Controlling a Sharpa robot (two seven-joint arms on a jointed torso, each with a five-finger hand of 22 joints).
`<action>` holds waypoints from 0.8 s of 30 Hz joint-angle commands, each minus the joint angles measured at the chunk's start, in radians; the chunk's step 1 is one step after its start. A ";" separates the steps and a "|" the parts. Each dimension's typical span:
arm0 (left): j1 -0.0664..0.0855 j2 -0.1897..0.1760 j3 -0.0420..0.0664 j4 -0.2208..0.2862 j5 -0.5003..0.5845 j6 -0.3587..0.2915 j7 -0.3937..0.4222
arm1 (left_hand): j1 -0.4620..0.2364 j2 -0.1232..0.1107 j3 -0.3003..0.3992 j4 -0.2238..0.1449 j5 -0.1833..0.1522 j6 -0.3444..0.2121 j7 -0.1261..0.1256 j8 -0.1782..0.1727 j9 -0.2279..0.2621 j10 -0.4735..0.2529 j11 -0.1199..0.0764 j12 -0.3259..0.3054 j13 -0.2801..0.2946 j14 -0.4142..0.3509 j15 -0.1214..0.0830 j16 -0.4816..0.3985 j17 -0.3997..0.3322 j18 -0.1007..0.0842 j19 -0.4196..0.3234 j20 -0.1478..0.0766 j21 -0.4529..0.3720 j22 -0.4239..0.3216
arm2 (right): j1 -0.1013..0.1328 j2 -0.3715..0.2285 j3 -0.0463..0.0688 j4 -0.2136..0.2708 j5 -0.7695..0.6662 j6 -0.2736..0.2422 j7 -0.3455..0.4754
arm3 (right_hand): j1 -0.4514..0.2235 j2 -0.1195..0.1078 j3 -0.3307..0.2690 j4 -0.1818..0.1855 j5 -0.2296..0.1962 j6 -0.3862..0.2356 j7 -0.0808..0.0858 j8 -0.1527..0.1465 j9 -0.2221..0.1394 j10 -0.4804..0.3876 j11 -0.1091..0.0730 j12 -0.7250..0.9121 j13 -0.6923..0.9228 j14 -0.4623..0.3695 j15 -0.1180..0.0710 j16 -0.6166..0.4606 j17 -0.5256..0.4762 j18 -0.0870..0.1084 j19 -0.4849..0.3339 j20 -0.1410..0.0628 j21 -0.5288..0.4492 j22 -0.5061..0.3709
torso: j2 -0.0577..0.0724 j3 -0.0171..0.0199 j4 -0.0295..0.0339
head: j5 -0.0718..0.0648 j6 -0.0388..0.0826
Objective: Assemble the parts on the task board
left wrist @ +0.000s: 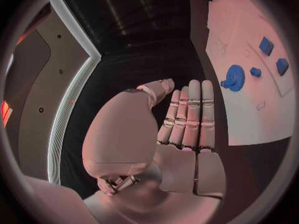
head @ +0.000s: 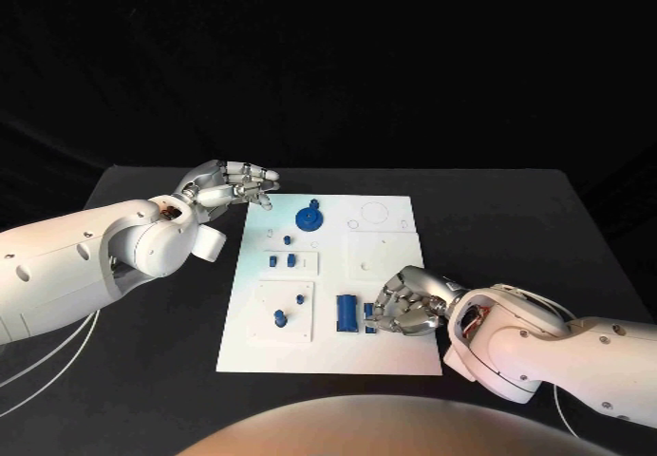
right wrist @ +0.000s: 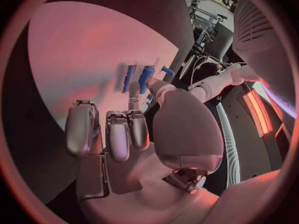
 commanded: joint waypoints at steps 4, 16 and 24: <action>0.000 0.004 0.001 0.002 -0.003 0.017 0.008 | -0.003 0.003 -0.003 0.000 0.002 -0.007 0.016 -0.001 -0.001 -0.010 0.000 0.005 0.001 -0.004 0.000 -0.002 -0.001 0.011 0.008 0.001 -0.005 -0.001 | 0.000 0.032 0.000 -0.004 -0.061 0.015 0.032 | 0.029 -0.002 -0.002 -0.015 -0.003 0.014 -0.009 0.013 0.003 0.084 -0.013 0.020 0.222 0.092 -0.008 0.011 0.203 -0.002 0.024 -0.008 0.026 0.195 | 0.001 -0.0019 0.0016 | 0.001 -0.001; 0.000 0.003 0.001 0.004 -0.003 0.017 0.008 | -0.003 0.003 -0.003 0.000 0.002 -0.007 0.016 -0.001 -0.001 -0.010 0.000 0.005 0.001 -0.004 0.000 -0.002 -0.001 0.011 0.008 0.001 -0.005 -0.001 | -0.002 0.072 0.000 -0.024 -0.117 0.025 -0.020 | 0.051 -0.001 -0.002 -0.026 -0.003 0.029 -0.018 0.024 0.006 0.090 -0.020 0.038 0.231 0.096 -0.013 0.018 0.222 -0.005 0.030 -0.013 0.043 0.199 | 0.001 -0.0010 0.0004 | 0.005 -0.003; 0.000 0.002 0.001 0.005 -0.003 0.018 0.008 | -0.003 0.003 -0.003 0.000 0.002 -0.007 0.016 -0.001 -0.001 -0.010 0.000 0.005 0.001 -0.004 0.000 -0.002 -0.001 0.011 0.008 0.001 -0.005 -0.001 | -0.003 0.088 0.000 -0.037 -0.154 0.030 -0.046 | 0.069 0.000 0.004 -0.036 -0.002 0.033 -0.023 0.028 0.006 0.092 -0.024 0.046 0.235 0.098 -0.017 0.022 0.231 -0.006 0.033 -0.016 0.053 0.201 | 0.001 -0.0006 0.0001 | 0.006 -0.004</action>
